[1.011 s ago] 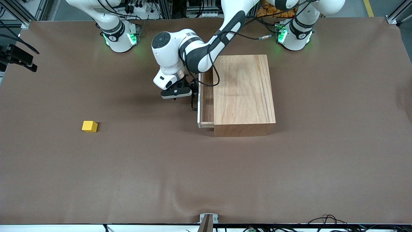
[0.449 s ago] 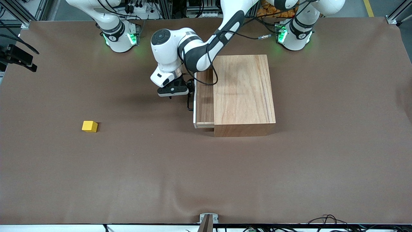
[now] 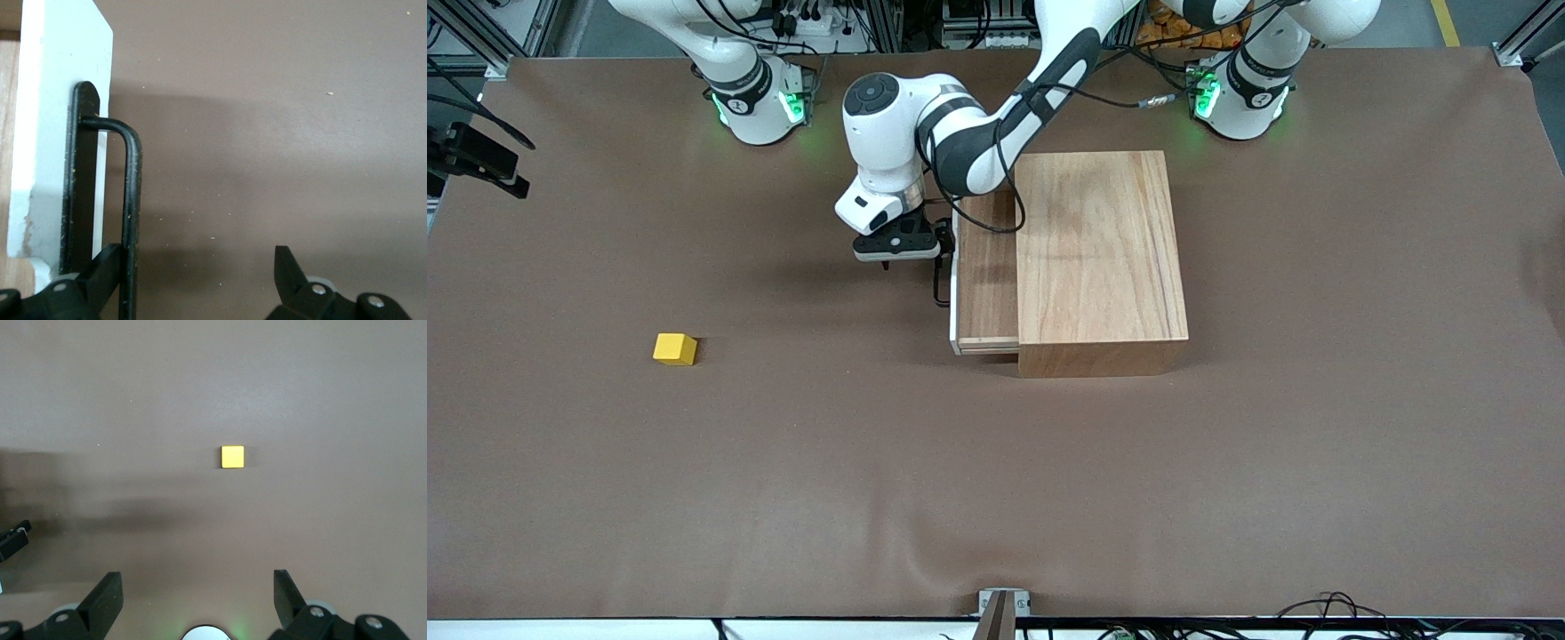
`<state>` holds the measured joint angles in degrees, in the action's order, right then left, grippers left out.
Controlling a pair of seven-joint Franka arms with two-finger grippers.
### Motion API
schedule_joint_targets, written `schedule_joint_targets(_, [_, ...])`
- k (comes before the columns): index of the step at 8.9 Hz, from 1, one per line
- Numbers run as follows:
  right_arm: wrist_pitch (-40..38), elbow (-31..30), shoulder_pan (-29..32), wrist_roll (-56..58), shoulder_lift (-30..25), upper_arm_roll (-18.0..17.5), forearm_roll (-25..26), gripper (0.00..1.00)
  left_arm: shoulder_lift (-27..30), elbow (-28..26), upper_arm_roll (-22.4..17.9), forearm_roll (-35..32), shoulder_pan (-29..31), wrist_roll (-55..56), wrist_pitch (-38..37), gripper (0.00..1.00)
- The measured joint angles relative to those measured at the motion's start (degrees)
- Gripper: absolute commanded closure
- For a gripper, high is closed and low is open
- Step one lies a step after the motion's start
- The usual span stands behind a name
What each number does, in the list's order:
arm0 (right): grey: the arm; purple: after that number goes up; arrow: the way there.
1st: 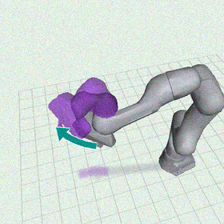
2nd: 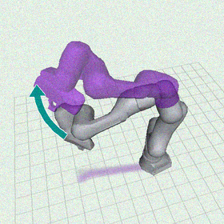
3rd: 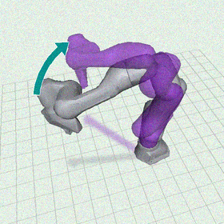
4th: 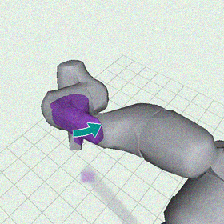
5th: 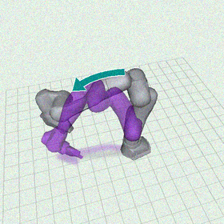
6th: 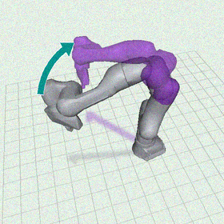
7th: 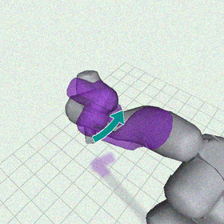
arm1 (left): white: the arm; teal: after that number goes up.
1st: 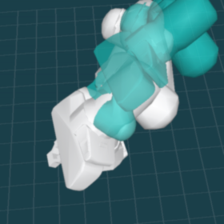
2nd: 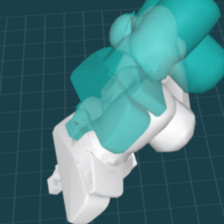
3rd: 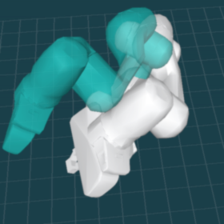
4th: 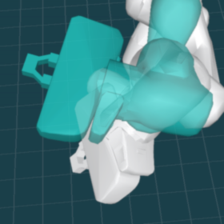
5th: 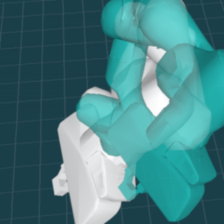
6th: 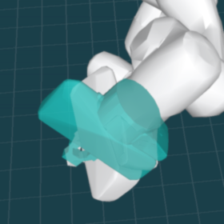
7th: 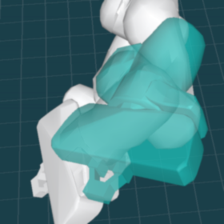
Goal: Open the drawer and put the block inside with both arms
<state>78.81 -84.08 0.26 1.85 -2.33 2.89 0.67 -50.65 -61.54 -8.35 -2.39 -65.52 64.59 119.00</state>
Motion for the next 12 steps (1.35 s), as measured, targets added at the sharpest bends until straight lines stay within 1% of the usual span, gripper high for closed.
schedule_joint_targets(6, [0.0, 0.0, 0.4, 0.0, 0.0, 0.0, 0.0, 0.0, 0.2, 0.6, 0.1, 0.0, 0.1, 0.3, 2.5, 0.0])
schedule_joint_targets(7, [0.0, -0.1, 0.4, 0.0, 0.0, 0.0, 0.0, 0.0, 1.0, 1.2, 0.0, 0.0, 0.2, 0.5, 1.7, 0.0])
schedule_joint_targets(9, [0.0, -0.2, 0.4, 0.0, 0.0, 0.0, 0.0, 0.0, 4.1, 1.6, -0.3, 0.0, 1.0, 0.5, -3.1, 0.0])
schedule_joint_targets(10, [0.0, -0.5, 0.4, 0.0, 0.4, 0.0, 0.0, 0.0, 6.7, 1.8, -0.5, 0.0, 2.3, 0.5, -6.1, 0.0])
schedule_joint_targets(12, [0.2, -0.8, 0.4, 0.0, 3.6, -0.1, 0.0, 0.0, 13.3, 1.9, -0.9, 0.0, 5.5, -1.6, -14.1, 0.0])
